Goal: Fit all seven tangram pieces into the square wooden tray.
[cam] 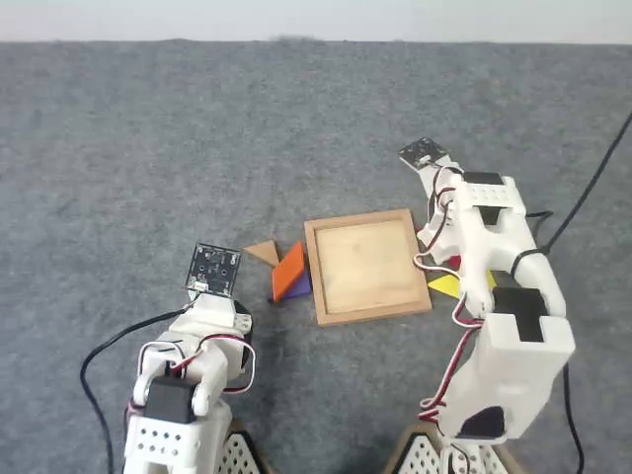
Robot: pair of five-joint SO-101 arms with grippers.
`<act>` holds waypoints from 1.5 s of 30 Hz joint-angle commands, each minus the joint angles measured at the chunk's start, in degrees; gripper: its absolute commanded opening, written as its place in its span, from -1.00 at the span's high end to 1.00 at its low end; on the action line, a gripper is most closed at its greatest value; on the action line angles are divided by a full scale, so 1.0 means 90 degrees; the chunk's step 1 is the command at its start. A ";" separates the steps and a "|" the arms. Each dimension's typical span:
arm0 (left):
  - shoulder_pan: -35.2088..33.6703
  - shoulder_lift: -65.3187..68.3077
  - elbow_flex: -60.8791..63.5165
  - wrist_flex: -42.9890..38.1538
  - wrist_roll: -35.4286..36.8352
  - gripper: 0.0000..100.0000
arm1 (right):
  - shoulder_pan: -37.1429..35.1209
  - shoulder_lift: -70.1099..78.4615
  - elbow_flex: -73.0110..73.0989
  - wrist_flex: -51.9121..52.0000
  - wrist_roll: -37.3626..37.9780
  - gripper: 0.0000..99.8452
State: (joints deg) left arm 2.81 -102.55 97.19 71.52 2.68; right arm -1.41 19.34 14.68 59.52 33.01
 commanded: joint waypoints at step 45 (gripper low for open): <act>0.0010 -0.0078 -0.0083 0.0039 0.0078 0.98 | 0.1050 -0.0601 -0.1133 0.0317 -0.3184 0.44</act>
State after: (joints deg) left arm 2.81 -102.55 97.19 71.52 2.68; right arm 7.12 10.73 12.92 60.04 8.04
